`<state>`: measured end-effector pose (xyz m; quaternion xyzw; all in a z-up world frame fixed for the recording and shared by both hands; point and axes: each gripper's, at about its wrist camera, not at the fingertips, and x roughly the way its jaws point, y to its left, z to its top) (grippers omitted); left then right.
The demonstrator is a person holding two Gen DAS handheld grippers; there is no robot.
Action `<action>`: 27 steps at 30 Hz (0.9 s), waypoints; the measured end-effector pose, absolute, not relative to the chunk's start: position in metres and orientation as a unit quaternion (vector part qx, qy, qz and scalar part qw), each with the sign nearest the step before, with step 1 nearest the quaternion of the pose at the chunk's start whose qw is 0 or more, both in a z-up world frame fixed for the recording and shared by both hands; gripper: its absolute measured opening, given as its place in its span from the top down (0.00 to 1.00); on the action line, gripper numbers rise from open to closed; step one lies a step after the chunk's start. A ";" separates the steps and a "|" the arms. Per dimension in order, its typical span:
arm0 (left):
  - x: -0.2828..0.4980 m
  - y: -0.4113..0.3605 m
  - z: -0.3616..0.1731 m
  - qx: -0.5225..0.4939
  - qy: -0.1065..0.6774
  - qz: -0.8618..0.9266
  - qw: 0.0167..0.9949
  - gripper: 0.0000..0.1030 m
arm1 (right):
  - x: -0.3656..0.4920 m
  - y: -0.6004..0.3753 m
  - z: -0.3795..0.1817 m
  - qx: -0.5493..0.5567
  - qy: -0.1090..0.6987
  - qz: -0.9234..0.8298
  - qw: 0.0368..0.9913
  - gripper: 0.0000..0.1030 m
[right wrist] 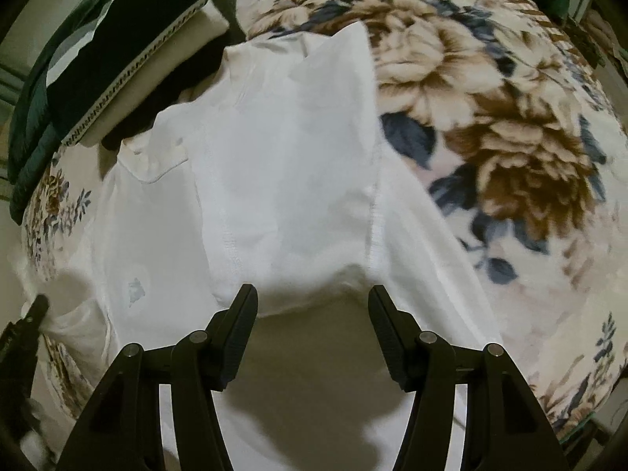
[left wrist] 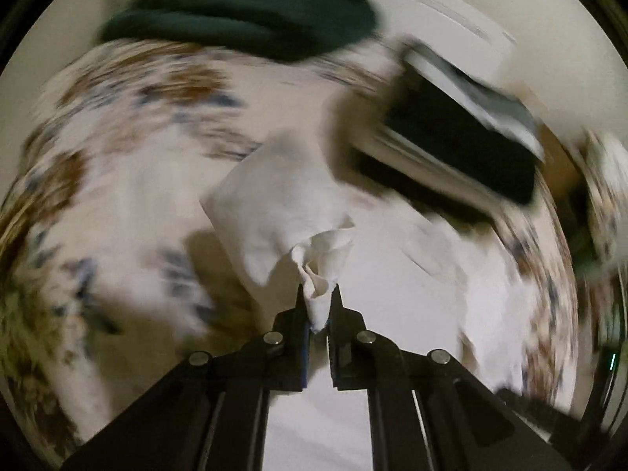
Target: Fold small clothes
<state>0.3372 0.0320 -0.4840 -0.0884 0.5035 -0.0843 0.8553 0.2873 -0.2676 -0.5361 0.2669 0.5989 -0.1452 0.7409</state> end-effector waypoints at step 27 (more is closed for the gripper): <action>0.319 0.101 -0.517 -0.031 0.545 0.051 0.836 0.20 | 0.374 -0.181 -0.565 0.301 0.699 0.056 0.646 0.93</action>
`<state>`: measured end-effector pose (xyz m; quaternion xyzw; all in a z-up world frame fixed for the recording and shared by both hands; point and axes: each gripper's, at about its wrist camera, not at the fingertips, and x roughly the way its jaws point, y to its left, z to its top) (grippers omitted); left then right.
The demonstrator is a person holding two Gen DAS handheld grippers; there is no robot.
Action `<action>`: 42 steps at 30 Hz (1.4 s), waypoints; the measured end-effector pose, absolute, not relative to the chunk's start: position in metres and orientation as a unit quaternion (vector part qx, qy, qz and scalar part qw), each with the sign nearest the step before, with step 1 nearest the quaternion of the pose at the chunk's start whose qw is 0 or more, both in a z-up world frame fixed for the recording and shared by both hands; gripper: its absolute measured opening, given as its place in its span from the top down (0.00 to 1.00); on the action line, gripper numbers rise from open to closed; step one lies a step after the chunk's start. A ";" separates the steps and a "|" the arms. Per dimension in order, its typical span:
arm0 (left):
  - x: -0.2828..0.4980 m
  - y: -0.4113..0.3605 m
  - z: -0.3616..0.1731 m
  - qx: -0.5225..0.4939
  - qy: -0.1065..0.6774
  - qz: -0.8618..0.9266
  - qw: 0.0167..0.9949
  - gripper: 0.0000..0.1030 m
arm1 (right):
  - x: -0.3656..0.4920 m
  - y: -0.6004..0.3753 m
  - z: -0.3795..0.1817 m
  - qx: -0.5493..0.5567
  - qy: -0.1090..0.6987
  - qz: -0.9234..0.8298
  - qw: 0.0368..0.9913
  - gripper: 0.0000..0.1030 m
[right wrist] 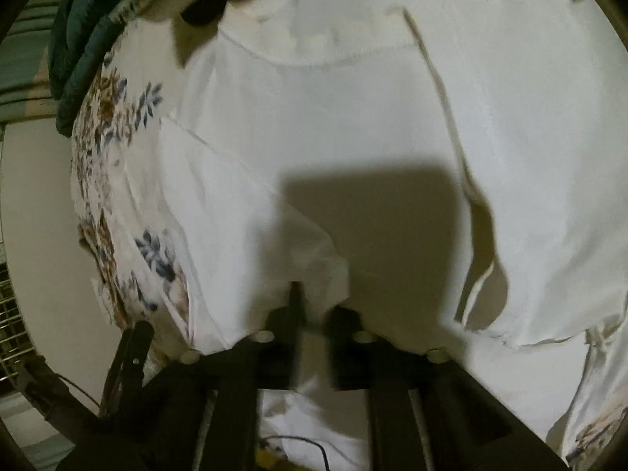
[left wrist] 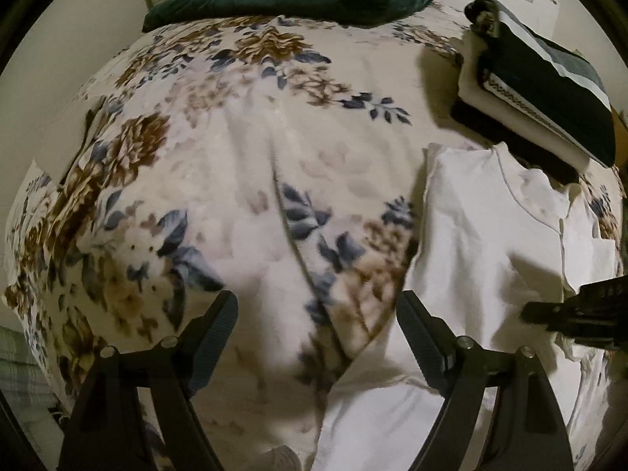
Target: Fold small clothes
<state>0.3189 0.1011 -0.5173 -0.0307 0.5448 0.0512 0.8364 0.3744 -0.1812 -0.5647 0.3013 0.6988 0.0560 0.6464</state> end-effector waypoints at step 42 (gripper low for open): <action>0.211 -0.038 -0.482 -0.003 0.616 -0.024 0.787 0.20 | 0.221 -0.443 -0.435 0.289 0.710 -0.011 0.642 0.47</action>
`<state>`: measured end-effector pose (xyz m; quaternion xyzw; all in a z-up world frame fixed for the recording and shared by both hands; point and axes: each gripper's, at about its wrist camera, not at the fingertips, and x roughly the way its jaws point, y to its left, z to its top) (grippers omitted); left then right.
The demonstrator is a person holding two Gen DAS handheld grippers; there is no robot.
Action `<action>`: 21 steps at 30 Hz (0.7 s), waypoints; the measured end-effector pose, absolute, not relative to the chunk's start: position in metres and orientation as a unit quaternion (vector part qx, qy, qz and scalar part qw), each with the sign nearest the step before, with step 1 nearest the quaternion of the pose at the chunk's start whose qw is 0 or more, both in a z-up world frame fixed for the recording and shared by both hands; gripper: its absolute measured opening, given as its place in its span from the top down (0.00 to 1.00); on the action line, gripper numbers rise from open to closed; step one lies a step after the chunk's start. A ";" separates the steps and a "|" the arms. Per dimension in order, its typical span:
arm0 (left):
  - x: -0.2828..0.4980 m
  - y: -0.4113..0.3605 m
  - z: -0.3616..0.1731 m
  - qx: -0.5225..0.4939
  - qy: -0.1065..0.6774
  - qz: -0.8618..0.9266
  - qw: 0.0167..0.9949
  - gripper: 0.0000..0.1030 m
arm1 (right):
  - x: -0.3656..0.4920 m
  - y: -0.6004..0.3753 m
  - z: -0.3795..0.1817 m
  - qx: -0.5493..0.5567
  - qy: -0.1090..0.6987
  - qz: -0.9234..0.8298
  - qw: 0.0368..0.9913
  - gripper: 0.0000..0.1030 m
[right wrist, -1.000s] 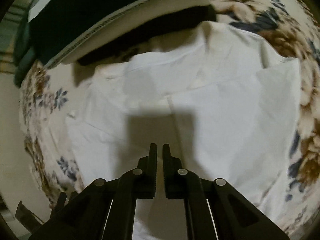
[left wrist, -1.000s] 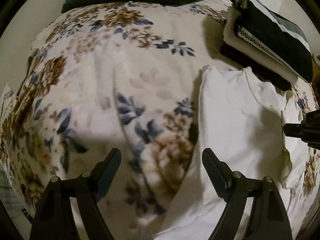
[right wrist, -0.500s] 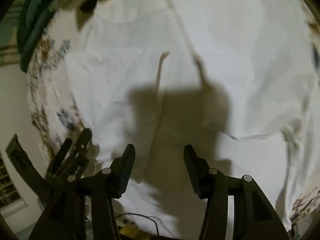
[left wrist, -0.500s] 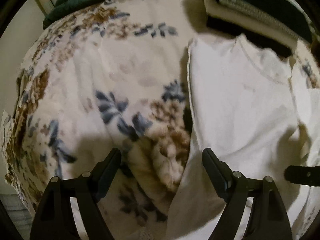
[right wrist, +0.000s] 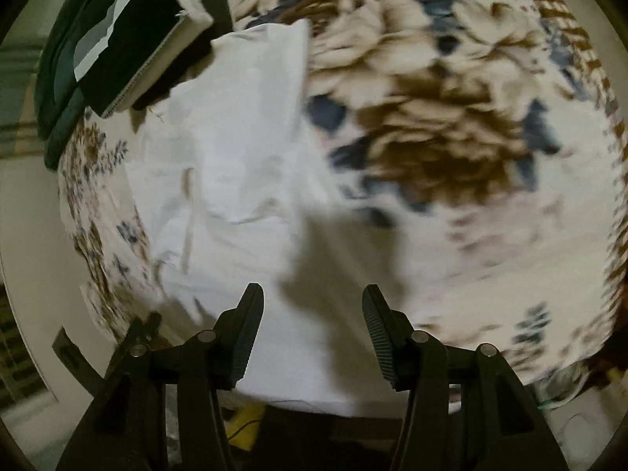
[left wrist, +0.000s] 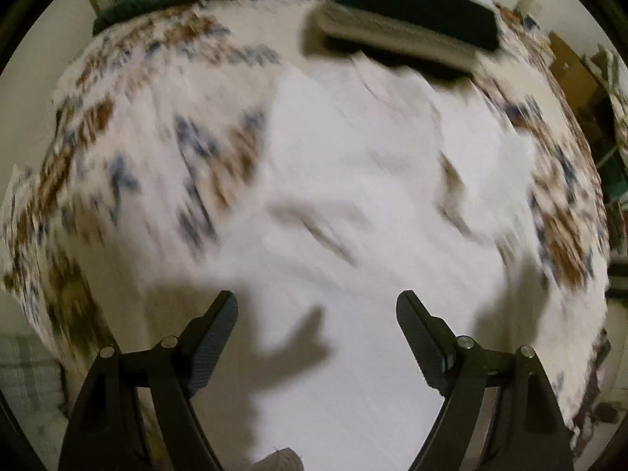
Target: Fold small clothes
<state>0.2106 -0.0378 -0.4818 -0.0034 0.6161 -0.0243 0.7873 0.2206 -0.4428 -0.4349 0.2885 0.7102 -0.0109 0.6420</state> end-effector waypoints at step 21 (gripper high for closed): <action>0.016 -0.248 -0.601 -0.061 0.746 0.087 0.657 0.20 | 0.214 -0.552 -0.512 0.143 0.773 0.044 0.616 0.47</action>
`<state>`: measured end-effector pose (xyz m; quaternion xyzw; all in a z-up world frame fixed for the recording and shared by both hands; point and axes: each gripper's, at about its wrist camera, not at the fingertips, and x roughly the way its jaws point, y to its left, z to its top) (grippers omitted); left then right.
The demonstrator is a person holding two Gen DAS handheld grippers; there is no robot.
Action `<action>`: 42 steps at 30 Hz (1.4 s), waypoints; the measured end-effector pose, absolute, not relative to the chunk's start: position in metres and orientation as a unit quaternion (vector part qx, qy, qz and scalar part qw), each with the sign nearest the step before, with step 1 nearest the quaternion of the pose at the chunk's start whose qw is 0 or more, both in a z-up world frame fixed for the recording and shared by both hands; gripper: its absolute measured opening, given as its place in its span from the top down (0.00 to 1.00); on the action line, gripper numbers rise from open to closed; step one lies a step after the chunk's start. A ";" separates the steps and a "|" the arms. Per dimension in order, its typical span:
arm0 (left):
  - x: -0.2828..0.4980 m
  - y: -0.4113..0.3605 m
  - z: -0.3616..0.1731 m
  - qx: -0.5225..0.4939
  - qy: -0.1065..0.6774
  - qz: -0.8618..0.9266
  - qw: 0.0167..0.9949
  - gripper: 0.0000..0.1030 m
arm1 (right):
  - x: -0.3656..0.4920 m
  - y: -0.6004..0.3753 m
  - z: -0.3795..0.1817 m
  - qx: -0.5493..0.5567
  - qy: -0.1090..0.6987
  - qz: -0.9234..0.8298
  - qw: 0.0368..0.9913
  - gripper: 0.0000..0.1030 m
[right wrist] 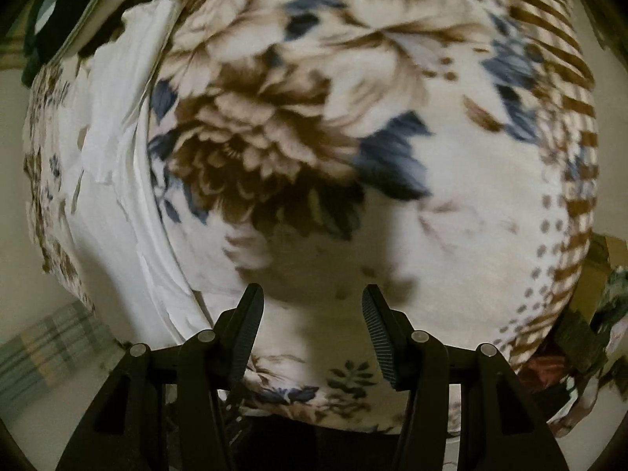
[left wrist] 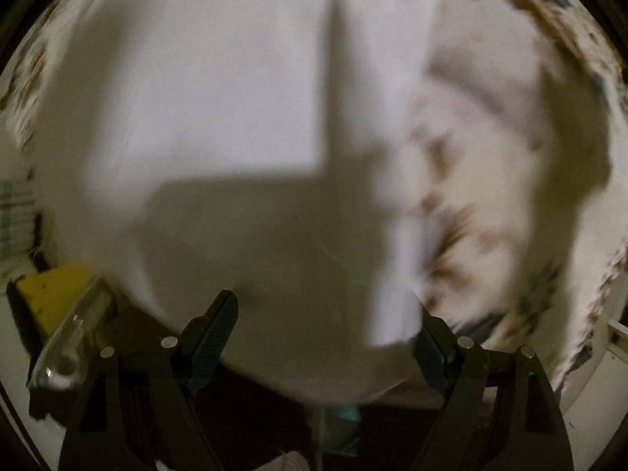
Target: Fold small clothes
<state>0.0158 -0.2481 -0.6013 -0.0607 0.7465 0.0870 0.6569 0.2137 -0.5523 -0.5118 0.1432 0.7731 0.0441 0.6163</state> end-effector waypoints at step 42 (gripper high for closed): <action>-0.007 -0.181 -0.501 -0.087 0.631 0.088 0.766 0.99 | 0.440 -0.439 -0.572 0.287 0.714 0.137 0.624 0.69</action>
